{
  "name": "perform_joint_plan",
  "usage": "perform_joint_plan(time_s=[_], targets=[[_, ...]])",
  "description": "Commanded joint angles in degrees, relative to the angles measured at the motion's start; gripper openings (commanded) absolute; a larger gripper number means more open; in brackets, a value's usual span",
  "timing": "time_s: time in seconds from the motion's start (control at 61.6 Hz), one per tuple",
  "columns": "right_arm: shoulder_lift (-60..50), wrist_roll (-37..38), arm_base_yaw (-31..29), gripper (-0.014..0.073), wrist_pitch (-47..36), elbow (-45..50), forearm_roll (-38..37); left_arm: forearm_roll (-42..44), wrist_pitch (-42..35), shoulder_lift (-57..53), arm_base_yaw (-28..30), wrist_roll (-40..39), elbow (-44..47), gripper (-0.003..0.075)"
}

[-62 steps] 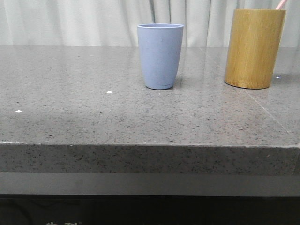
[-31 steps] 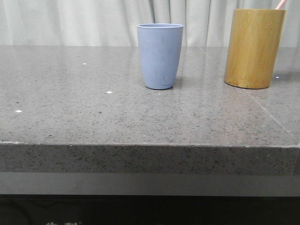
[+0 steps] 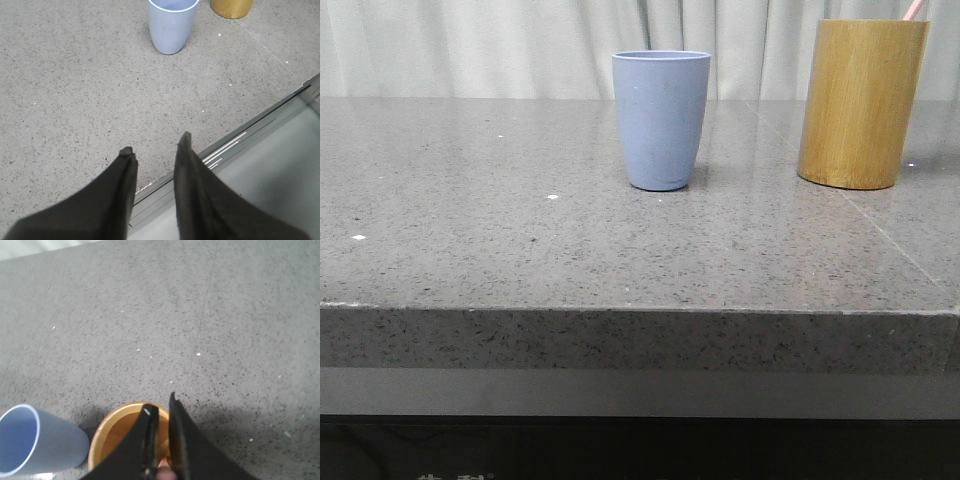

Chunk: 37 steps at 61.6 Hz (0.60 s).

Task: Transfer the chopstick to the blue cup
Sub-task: 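Grasp the pink chopstick in the bamboo holder with the right gripper, then lift the chopstick over the blue cup and release it inside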

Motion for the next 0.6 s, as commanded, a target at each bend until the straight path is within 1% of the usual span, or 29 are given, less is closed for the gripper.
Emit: perform_joint_plan(time_s=[0.0,0.114,0.244,0.341,0.455,0.585], targets=[[-2.80,-0.97,0.02,-0.0064,3.15,-6.99,0.25,-0.62,-4.10,-0.32,-0.33,-0.47,-1.39,0.0188],[-3.62,-0.92,0.02,-0.0059,7.58,-16.24,-1.20,-0.62,-4.10,-0.32,-0.33,-0.47,-1.39,0.0188],[-5.69,0.24,0.40,-0.0059,8.13,-24.53,-3.39,-0.62,-4.10,-0.32,-0.33,-0.47,-1.39,0.0188],[-7.70,0.24,1.51,-0.0059,8.06,-28.52,-3.45,-0.62,-4.10,-0.32,-0.33,-0.47,-1.39,0.0188],[-9.82,0.24,5.33,-0.0059,6.43,-29.53,-3.45,-0.62,-4.10,-0.32,-0.33,-0.47,-1.39,0.0188],[-10.56,0.24,12.66,-0.0059,4.56,-29.53,-3.51,-0.62,-4.10,-0.32,-0.33,-0.47,-1.39,0.0188]])
